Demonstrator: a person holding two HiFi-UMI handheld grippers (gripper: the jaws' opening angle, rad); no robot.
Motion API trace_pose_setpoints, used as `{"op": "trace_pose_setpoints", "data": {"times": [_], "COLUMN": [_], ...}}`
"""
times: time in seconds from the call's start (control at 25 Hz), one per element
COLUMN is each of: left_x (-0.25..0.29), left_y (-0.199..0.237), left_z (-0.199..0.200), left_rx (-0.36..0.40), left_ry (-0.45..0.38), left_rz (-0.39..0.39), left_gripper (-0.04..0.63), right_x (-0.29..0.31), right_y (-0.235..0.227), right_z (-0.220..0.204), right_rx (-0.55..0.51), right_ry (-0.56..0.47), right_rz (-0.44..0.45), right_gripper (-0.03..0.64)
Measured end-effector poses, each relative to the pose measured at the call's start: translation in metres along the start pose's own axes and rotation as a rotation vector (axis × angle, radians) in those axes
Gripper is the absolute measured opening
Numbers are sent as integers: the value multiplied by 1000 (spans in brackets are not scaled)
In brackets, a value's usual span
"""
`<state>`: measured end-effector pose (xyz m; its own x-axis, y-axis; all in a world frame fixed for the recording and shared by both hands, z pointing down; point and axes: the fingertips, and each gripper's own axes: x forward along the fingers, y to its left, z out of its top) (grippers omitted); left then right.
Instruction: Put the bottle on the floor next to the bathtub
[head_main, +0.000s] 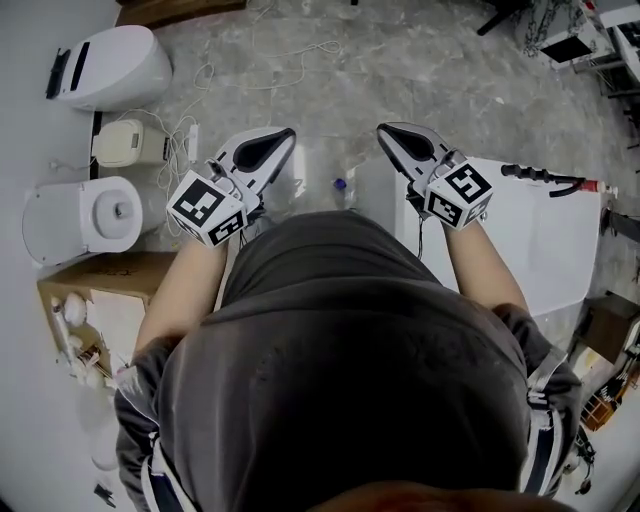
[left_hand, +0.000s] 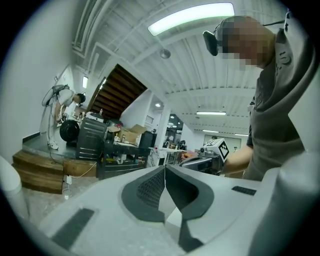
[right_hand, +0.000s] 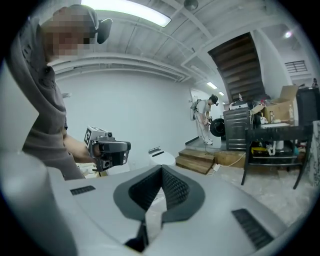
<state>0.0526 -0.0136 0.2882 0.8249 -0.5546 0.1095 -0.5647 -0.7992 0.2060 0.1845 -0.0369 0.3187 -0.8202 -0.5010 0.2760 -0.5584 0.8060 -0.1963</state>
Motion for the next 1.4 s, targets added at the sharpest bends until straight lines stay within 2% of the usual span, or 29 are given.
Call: {"op": "trace_pose_setpoints", "data": {"times": [1.4], "left_x": [-9], "left_y": [10], "left_z": [0], "left_rx": [-33], "left_ry": [-34], "left_rz": [18], "left_gripper": [8], "right_x": [13], "right_y": [7], "right_z": [9], "right_rx": [-25], "right_ry": [6], "right_rz": [12], "right_gripper": [-9]}}
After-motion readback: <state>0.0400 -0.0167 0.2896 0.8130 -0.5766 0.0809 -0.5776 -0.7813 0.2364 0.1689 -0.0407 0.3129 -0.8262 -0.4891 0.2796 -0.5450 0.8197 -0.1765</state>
